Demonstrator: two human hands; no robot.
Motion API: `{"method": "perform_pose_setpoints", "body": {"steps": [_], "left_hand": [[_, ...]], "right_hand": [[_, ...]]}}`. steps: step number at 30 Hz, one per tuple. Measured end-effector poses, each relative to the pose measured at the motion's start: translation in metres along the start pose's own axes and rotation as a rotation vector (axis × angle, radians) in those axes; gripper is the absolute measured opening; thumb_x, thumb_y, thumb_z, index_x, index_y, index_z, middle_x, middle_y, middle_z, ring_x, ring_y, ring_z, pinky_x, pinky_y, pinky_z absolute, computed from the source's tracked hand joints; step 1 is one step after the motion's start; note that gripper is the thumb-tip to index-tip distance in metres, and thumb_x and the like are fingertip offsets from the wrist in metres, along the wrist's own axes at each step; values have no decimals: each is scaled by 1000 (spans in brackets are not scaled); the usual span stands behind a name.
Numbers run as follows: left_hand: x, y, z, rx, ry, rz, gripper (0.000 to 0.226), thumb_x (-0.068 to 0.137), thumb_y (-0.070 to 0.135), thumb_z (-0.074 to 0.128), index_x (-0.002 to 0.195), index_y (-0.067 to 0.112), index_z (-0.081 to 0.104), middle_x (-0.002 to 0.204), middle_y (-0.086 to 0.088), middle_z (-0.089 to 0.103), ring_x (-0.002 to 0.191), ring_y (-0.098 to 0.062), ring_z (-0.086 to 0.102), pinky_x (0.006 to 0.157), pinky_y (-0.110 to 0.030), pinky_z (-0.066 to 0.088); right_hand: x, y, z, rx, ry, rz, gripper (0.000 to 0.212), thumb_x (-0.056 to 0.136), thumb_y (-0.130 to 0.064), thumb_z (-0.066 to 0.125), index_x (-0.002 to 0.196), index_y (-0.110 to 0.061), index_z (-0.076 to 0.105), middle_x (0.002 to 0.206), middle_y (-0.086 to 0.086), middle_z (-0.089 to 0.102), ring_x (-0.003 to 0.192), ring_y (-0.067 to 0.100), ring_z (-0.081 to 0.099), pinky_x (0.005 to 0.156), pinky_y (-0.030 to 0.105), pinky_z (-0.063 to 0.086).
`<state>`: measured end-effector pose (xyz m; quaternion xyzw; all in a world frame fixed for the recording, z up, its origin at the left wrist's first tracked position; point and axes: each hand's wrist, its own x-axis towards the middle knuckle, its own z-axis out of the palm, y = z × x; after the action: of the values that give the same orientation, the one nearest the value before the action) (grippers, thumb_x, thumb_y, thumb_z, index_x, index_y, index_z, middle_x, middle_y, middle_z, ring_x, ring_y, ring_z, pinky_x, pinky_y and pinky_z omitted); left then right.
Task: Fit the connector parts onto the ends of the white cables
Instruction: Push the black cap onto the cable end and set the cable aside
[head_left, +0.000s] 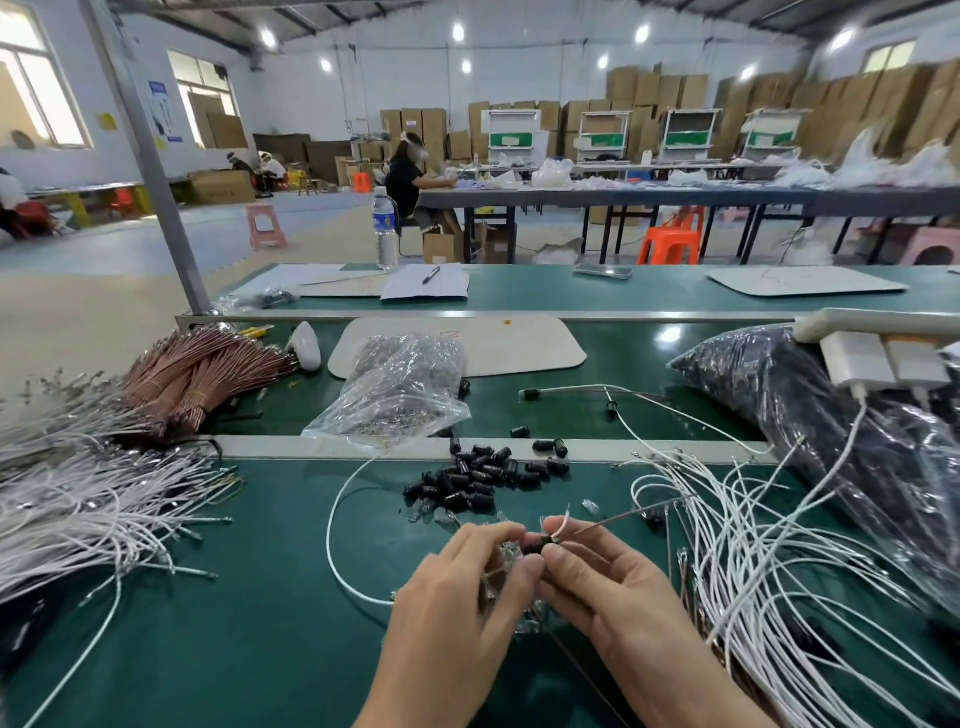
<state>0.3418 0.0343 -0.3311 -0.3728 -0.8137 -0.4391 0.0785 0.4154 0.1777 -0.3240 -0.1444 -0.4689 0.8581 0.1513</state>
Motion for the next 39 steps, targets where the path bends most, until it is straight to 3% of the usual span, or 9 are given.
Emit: {"method": "perform_pose_setpoints", "body": {"steps": [5, 8, 11, 16, 25, 29, 34, 39], "left_hand": [[2, 1, 0, 9, -19, 74, 33, 95, 61, 43, 120, 48, 61, 101, 25, 56, 92, -6, 58, 78, -34, 52], [3, 3, 2, 101, 57, 153, 32, 98, 52, 45, 113, 38, 69, 94, 26, 62, 91, -4, 51, 78, -32, 51], [7, 0, 1, 155, 165, 214, 30, 96, 47, 48, 107, 33, 72, 91, 26, 64, 91, -4, 46, 83, -29, 40], [15, -9, -15, 133, 248, 206, 31, 96, 44, 49, 109, 29, 73, 95, 27, 63, 99, -8, 47, 85, -30, 38], [17, -27, -27, 172, 291, 162, 35, 97, 39, 47, 114, 23, 73, 95, 20, 61, 93, -9, 48, 85, -31, 39], [19, -29, -34, 152, 328, 130, 38, 98, 41, 46, 114, 20, 73, 94, 22, 58, 90, -3, 51, 85, -22, 33], [19, -30, -40, 208, 338, 123, 35, 99, 39, 47, 114, 21, 72, 93, 20, 58, 85, -7, 51, 87, -24, 30], [19, -31, -38, 180, 339, 90, 26, 94, 29, 55, 112, 21, 73, 93, 23, 57, 83, -10, 53, 79, -27, 35]], "right_hand": [[-3, -2, -1, -27, 53, 7, 28, 58, -23, 83, 83, -11, 81, 96, 19, 76, 80, 27, 76, 60, 23, 58], [-5, -5, -1, -71, 73, -5, 28, 57, -26, 86, 81, -13, 81, 94, 16, 77, 80, 28, 76, 59, 25, 58], [-6, -13, -3, -134, 95, -82, 31, 58, -30, 95, 79, -13, 80, 93, 9, 76, 79, 21, 74, 59, 29, 58], [-9, -38, -21, 129, 199, -204, 11, 69, -26, 78, 76, -18, 77, 84, 4, 73, 71, 12, 71, 54, 24, 57], [-10, -56, -35, 262, 299, -233, 14, 79, -30, 70, 83, -18, 66, 77, -4, 66, 59, 6, 61, 51, 17, 54], [-15, -63, -44, 371, 340, -255, 14, 76, -34, 75, 81, -22, 73, 82, -5, 71, 65, 4, 66, 55, 15, 55], [-17, -67, -59, 530, 393, -335, 14, 79, -39, 76, 77, -26, 79, 89, -10, 73, 77, 0, 68, 63, 13, 55], [-19, -72, -67, 719, 347, -430, 14, 81, -38, 76, 75, -26, 80, 93, -12, 73, 87, -2, 68, 70, 10, 54]]}}
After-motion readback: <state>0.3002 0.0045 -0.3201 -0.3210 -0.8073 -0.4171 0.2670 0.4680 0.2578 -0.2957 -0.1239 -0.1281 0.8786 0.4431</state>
